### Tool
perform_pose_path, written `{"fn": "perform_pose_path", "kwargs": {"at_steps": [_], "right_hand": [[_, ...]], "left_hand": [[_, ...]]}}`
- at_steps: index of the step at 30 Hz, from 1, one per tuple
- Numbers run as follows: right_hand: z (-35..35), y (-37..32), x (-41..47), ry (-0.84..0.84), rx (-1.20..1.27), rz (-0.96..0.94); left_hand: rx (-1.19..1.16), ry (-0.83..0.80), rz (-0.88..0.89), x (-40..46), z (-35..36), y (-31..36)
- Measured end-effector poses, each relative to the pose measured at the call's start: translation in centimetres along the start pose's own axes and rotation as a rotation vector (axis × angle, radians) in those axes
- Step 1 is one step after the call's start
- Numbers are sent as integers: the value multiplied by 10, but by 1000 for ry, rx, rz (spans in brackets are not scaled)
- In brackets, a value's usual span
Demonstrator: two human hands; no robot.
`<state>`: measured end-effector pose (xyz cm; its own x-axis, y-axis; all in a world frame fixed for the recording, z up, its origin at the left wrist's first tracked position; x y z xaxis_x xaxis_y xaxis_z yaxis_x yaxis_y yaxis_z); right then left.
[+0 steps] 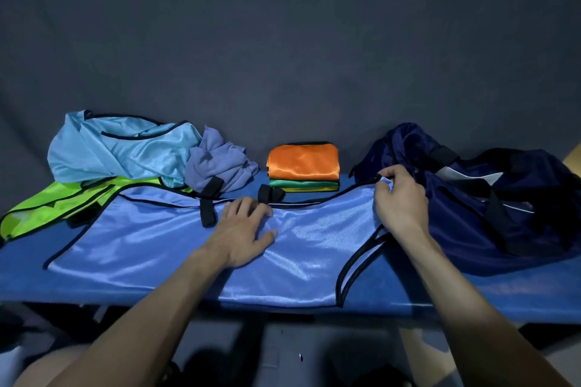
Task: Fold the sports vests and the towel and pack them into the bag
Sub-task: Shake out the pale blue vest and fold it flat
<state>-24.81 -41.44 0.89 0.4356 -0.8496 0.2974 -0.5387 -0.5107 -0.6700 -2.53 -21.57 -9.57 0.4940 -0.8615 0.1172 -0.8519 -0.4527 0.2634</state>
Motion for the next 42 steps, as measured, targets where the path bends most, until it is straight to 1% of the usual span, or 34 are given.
{"fn": "perform_pose_path", "kwargs": {"at_steps": [3,6,8,9,10,12,13,14,16,18,19,20,21,23,25,26,27,28,29,30,32,33,35,37,38,40,42], "right_hand": [[1,-1,-1,-8,-4,-7],[3,-2,-2,-14,1,-17],[4,-3,-1,-15,1,-23],[4,-5,-1,-17,3,-25],[5,-5,-1,-17,5,-25],[6,-6,-1,-20,5,-25],[6,-7,-2,-22,3,-25],[6,-7,-2,-23,-1,-25],[6,-7,-3,-24,-4,-29],[6,-7,-4,-24,-8,-33],[5,-7,-4,-24,-8,-34],[5,-7,-4,-24,-7,-33],[5,-6,-4,-26,-4,-33],[5,-6,-4,-27,-6,-31],[5,-5,-4,-24,-14,-29],[5,-5,-4,-21,-14,-29],[5,-5,-4,-19,-13,-28],[5,-5,-4,-17,-12,-28],[5,-6,-3,-16,-11,-28],[5,-6,-3,-15,-12,-28],[5,-6,-3,-17,-11,-30],[5,-6,-3,-17,-8,-30],[5,-6,-3,-17,-6,-28],[5,-6,-2,-14,-4,-26],[5,-6,-2,-13,2,-25],[4,-6,-2,-13,10,-23],[3,-6,-3,-12,18,-20]], "left_hand": [[-53,55,37,-2,-9,-1],[76,219,31,-9,-27,2],[158,333,-47,-13,-46,-4],[185,336,-138,-16,-56,-11],[199,302,-264,-18,-64,-22],[192,160,-539,-24,-71,-44],[180,72,-649,-28,-71,-53],[162,-7,-723,-30,-69,-60],[116,-96,-775,-33,-65,-67],[84,-109,-792,-32,-67,-73],[69,-89,-799,-31,-69,-76],[-2,-64,-818,-31,-71,-79],[-165,-15,-835,-30,-72,-81],[-676,113,-861,-25,-70,-79],[-1096,221,-888,-18,-68,-79],[-1248,264,-863,-13,-67,-81],[-1348,314,-808,-8,-67,-84],[-1382,346,-758,-4,-65,-88],[-1351,344,-737,-2,-63,-90],[-1254,322,-733,-3,-59,-92],[-916,325,-700,-10,-59,-88],[-746,343,-647,-12,-61,-85],[-502,394,-510,-12,-61,-79],[-345,402,-354,-10,-60,-71],[-306,400,-294,-8,-59,-68],[-210,333,-237,-6,-53,-66],[-49,201,-232,-5,-39,-69]]}}
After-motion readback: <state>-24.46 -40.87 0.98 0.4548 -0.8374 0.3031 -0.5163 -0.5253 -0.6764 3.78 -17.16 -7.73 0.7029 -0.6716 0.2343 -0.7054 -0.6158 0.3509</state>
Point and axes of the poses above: each hand's wrist, its own x-axis towards the middle knuckle, its own z-axis out of the palm, y = z × x, the point moved 5 cm from there along x, towards the middle knuckle, and after that the axes turned 5 degrees about -z, right-handed, at the moved point
